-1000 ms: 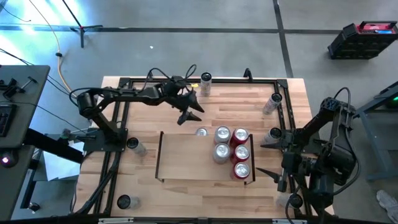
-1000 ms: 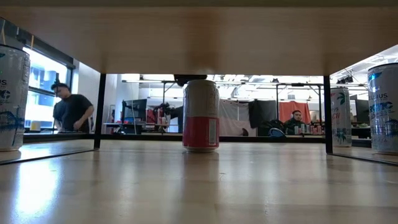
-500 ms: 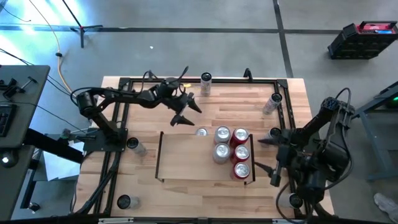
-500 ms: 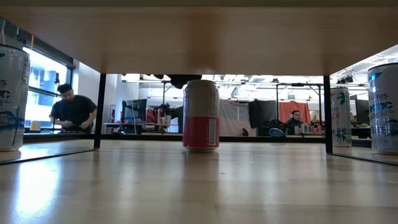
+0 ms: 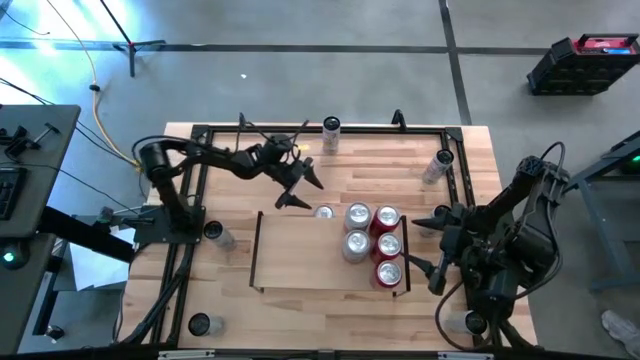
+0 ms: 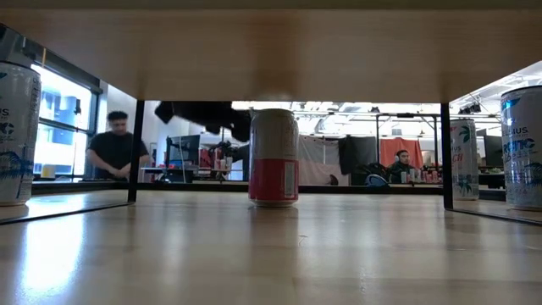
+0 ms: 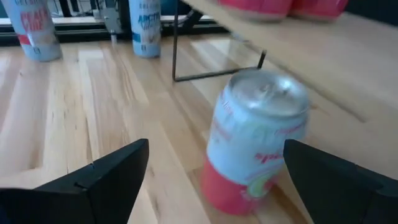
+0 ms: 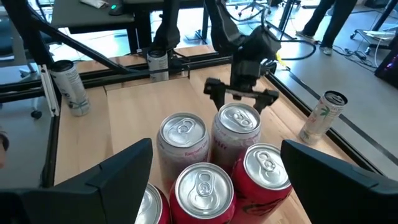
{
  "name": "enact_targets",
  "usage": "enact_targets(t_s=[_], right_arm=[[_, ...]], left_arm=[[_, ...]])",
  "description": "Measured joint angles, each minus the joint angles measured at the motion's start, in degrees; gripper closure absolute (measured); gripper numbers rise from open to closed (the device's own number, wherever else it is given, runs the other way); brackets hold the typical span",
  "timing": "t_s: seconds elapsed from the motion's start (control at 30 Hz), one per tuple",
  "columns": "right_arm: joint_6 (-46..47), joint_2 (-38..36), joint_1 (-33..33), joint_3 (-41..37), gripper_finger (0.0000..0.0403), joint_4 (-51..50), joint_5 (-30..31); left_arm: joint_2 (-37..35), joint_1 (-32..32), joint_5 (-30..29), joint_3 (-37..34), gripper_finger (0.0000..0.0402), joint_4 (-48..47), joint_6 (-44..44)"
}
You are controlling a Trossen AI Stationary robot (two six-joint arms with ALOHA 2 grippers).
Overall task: Place canned beverage on shelf
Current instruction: Put the pink-white soda can on the shelf aligned with the other pink-white soda cans
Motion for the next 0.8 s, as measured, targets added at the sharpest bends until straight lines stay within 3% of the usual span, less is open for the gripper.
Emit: enact_targets(t_s=[0.2,0.57,0.63,0.8], right_arm=[[0.9,0.0,0.0,0.0,0.0061,0.0,0.25],[0.9,0.0,0.0,0.0,0.0061,-0.02,1.77],[0.84,0.0,0.0,0.0,0.0061,-0.05,2.19],[1.29,0.0,0.0,0.0,0.0061,-0.07,2.36]], left_arm=[[5.27,-0.42,-0.14,0.02,0.0039,3.14,0.08],[5.84,-1.56,-5.04,0.07,0.0039,4.64,-3.9],[5.84,-1.51,-3.48,0.0,0.0039,4.45,-1.48],[6.1,-0.68,7.73,-0.55,0.0039,4.67,5.49]])
